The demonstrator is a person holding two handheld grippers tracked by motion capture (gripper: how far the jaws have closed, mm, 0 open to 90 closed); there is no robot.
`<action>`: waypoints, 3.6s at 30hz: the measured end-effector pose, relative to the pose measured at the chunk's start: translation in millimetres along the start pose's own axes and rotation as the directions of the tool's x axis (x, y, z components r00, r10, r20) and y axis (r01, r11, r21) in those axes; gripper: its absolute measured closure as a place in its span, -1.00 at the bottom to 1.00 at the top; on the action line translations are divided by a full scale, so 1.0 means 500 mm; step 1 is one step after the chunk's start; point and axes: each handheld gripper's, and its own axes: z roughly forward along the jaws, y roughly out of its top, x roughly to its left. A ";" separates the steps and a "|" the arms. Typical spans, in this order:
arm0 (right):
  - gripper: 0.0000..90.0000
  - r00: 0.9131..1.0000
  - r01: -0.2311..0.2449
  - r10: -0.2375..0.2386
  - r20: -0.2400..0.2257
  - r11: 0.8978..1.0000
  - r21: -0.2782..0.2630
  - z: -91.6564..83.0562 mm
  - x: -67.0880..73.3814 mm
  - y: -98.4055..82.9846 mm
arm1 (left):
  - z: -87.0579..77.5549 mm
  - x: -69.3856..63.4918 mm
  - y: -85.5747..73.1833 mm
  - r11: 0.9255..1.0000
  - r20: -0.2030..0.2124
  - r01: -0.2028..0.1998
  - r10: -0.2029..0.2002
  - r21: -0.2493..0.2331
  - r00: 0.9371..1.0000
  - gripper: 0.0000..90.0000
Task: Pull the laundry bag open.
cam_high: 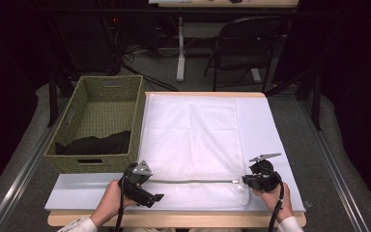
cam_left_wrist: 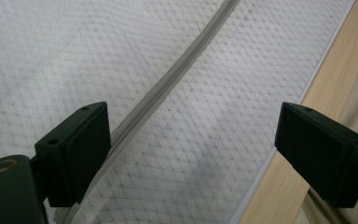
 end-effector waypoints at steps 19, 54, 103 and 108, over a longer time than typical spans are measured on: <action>0.88 0.997 0.075 -0.076 -0.013 0.995 -0.062 -0.024 0.012 -0.002 | 0.047 -0.060 0.098 0.989 0.147 -0.144 0.146 -0.023 0.978 -0.69; 0.89 0.990 0.138 -0.140 -0.010 0.987 -0.086 -0.032 0.028 -0.006 | 0.188 -0.141 0.259 0.954 0.266 -0.298 0.297 -0.036 0.917 -0.34; 0.89 0.977 0.213 -0.214 0.003 0.973 -0.084 -0.030 0.048 -0.005 | 0.298 -0.151 0.322 0.944 0.263 -0.328 0.306 0.044 0.915 0.58; 0.89 0.976 0.216 -0.217 -0.001 0.973 -0.084 -0.030 0.050 -0.005 | 0.302 -0.152 0.323 0.938 0.278 -0.343 0.317 0.052 0.907 0.57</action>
